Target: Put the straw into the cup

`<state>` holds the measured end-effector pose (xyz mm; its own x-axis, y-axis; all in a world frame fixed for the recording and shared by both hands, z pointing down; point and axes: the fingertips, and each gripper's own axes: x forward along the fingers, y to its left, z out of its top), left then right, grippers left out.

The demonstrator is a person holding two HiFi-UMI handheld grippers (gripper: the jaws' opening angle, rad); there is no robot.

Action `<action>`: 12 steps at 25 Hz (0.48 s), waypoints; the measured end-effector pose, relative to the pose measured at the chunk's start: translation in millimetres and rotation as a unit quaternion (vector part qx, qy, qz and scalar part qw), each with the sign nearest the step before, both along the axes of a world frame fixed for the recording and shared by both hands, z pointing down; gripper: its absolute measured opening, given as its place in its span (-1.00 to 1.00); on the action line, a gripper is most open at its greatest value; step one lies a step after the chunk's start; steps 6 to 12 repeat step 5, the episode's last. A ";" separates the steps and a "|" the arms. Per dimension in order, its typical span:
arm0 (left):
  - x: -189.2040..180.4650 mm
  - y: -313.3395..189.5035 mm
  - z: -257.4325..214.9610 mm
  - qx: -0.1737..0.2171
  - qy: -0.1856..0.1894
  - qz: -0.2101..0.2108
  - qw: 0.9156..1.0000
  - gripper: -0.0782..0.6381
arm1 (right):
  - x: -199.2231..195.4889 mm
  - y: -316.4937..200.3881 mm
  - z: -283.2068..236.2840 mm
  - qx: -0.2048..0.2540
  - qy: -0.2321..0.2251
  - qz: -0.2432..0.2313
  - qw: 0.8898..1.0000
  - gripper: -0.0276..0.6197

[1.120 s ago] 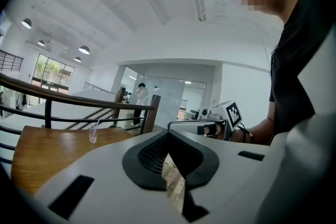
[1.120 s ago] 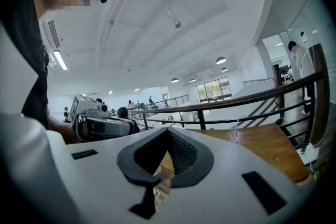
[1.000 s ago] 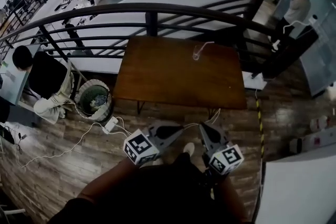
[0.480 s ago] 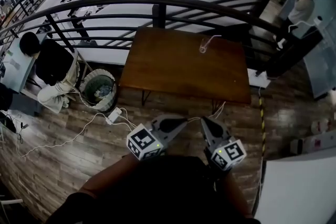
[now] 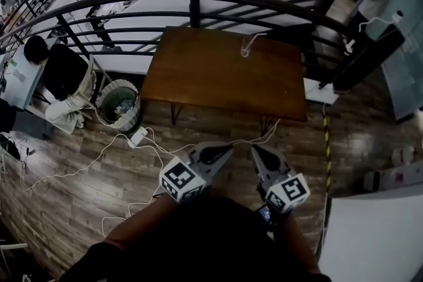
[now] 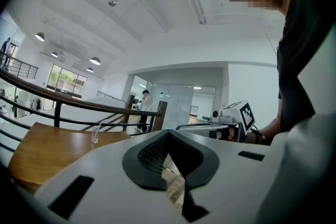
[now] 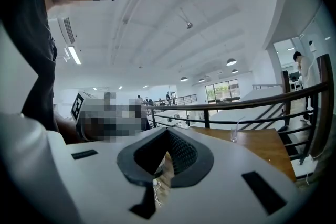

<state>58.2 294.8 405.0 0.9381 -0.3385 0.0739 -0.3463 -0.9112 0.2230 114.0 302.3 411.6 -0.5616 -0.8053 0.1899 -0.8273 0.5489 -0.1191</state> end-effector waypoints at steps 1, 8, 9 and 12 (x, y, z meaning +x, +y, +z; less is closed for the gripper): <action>7.0 4.8 1.5 0.000 0.002 -0.003 1.000 -0.75 | 6.6 6.2 1.5 0.001 0.001 -0.002 1.000 -0.88; 30.3 25.0 6.7 0.000 0.007 -0.005 1.000 -0.76 | 28.4 28.1 11.8 0.000 0.005 -0.011 1.000 -0.88; 30.3 25.0 6.7 0.000 0.007 -0.005 1.000 -0.76 | 28.4 28.1 11.8 0.000 0.005 -0.011 1.000 -0.88; 30.3 25.0 6.7 0.000 0.007 -0.005 1.000 -0.76 | 28.4 28.1 11.8 0.000 0.005 -0.011 1.000 -0.88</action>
